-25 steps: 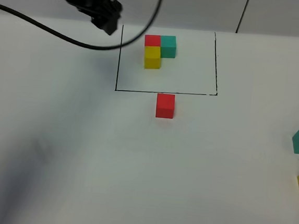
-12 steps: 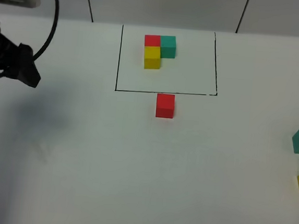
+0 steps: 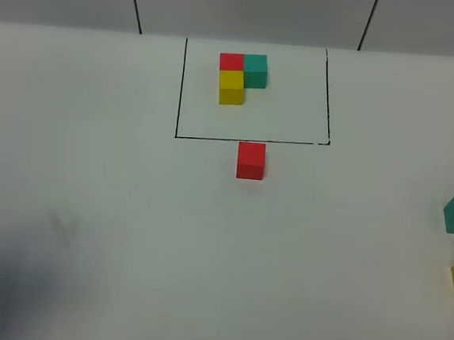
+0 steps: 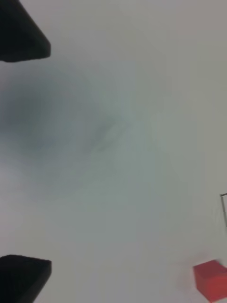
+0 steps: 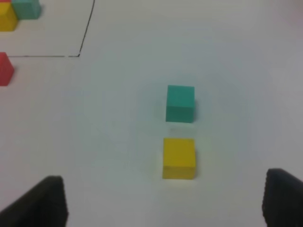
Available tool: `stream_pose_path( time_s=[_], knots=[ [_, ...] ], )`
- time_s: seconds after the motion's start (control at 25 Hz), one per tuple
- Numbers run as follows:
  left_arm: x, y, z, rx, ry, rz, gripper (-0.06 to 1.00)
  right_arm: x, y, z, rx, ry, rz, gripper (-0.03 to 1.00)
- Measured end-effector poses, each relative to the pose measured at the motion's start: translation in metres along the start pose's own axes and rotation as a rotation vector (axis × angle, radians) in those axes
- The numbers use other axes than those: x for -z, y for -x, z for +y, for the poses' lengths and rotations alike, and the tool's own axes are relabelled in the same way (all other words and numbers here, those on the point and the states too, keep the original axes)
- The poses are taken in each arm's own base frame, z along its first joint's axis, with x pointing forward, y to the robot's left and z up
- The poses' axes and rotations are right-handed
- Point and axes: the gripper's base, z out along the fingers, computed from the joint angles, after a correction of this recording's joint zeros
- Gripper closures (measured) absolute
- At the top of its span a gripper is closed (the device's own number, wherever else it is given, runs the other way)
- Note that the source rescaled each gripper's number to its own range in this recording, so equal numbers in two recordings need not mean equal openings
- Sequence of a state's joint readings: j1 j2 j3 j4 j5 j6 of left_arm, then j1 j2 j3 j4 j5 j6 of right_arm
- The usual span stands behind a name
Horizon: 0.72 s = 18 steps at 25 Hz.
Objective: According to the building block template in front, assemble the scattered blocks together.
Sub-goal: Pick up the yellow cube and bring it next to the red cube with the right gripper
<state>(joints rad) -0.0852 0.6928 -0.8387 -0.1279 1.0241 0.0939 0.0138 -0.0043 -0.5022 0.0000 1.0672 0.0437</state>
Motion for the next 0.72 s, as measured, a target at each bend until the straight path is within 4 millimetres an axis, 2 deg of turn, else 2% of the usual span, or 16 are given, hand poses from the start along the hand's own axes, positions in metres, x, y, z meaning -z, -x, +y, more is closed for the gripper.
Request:
stream_pose_path(
  time_s=[0.16,0.4,0.72],
  knots=[
    [0.016,-0.043,-0.004,0.011,0.001,-0.067,0.00,0.000,0.000,0.000,0.000,0.000,0.000,0.27],
    [0.015,-0.092,-0.006,0.022,0.001,-0.141,0.03,0.000,0.000,0.000,0.000,0.000,0.000,0.27],
    [0.018,-0.124,-0.009,-0.046,-0.005,-0.304,0.05,0.000,0.000,0.000,0.000,0.000,0.000,0.27]
  ],
)
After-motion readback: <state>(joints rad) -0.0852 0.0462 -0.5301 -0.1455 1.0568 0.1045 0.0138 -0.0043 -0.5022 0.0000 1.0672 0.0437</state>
